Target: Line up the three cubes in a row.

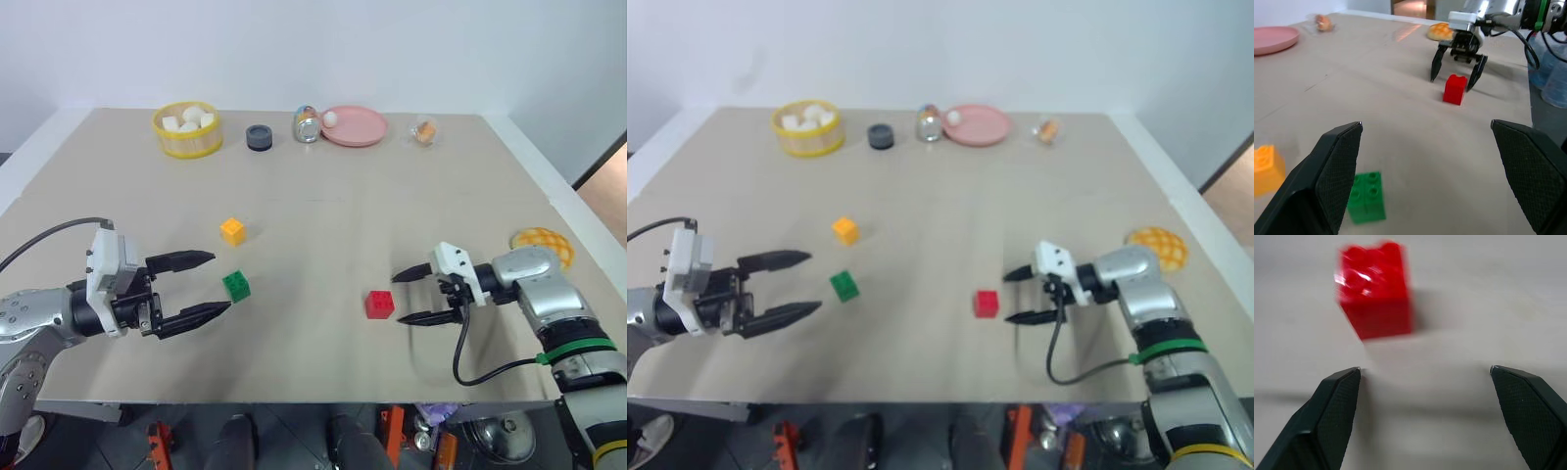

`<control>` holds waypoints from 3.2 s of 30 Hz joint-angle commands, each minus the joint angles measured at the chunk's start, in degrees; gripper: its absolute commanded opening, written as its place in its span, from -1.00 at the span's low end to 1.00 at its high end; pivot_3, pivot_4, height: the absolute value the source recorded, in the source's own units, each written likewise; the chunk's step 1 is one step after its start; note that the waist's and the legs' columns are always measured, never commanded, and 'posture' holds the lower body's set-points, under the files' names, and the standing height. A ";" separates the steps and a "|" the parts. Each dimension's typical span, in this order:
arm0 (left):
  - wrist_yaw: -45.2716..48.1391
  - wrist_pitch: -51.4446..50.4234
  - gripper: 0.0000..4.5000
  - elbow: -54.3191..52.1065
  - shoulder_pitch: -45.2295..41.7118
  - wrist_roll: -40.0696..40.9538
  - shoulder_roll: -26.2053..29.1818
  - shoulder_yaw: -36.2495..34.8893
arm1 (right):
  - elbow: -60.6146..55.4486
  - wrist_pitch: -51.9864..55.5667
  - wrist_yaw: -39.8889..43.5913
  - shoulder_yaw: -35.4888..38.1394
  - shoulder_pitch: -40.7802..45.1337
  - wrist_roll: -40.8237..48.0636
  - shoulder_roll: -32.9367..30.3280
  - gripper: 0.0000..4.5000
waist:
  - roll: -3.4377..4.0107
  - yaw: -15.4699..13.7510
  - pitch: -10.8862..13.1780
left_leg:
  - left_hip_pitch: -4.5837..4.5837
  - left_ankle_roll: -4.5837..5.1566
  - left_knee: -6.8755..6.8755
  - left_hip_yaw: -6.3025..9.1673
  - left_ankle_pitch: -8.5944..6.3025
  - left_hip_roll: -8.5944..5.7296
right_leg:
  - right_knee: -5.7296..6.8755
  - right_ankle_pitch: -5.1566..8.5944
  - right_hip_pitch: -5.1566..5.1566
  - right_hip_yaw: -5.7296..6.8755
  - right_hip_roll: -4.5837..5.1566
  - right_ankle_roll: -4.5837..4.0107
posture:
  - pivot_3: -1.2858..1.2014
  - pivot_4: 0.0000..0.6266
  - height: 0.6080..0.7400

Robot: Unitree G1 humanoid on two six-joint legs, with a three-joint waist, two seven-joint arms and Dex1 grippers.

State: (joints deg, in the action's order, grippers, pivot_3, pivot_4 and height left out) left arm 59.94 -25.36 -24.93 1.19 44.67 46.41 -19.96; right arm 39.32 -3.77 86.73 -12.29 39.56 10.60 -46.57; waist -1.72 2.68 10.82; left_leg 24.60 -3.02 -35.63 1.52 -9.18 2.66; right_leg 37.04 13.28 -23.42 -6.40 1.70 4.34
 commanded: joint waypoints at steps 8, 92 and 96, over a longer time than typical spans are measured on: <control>-8.66 -1.78 0.93 -4.59 9.26 -0.17 -3.47 -4.88 | 14.84 3.83 -5.94 11.27 18.98 1.36 -2.01 0.95 | 0.00 1.53 0.06 | 0.04 0.02 0.34 -0.31 0.00 0.14 | 0.04 -0.07 -0.23 -0.02 -0.01 -0.09 | 0.03 -0.52 1.00; 0.31 9.62 -0.40 24.32 -8.65 -20.57 -10.46 17.76 | -33.22 26.76 -16.58 13.43 3.14 16.89 11.24 1.00 | -0.01 1.49 -0.04 | 0.43 0.04 0.70 -0.15 0.09 0.31 | 0.27 -0.22 -0.73 0.01 -0.34 0.07 | 0.03 -0.52 1.00; 0.50 9.34 -0.43 24.23 -9.32 -20.68 -10.27 17.84 | -32.86 26.26 -16.64 13.25 3.36 16.66 11.20 1.00 | -0.01 1.46 -0.04 | 0.43 0.04 0.69 -0.11 0.09 0.29 | 0.27 -0.22 -0.71 0.01 -0.34 0.09 | 0.03 -0.52 1.00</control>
State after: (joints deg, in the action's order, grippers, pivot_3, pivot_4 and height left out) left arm 59.25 -15.37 0.40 -8.26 24.15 36.47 -4.14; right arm 7.06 23.45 70.04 -0.97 42.20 26.72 -34.63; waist -1.73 4.14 10.78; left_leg 25.03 -2.98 -34.96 1.41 -9.09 2.95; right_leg 37.30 13.06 -24.12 -6.39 1.35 4.44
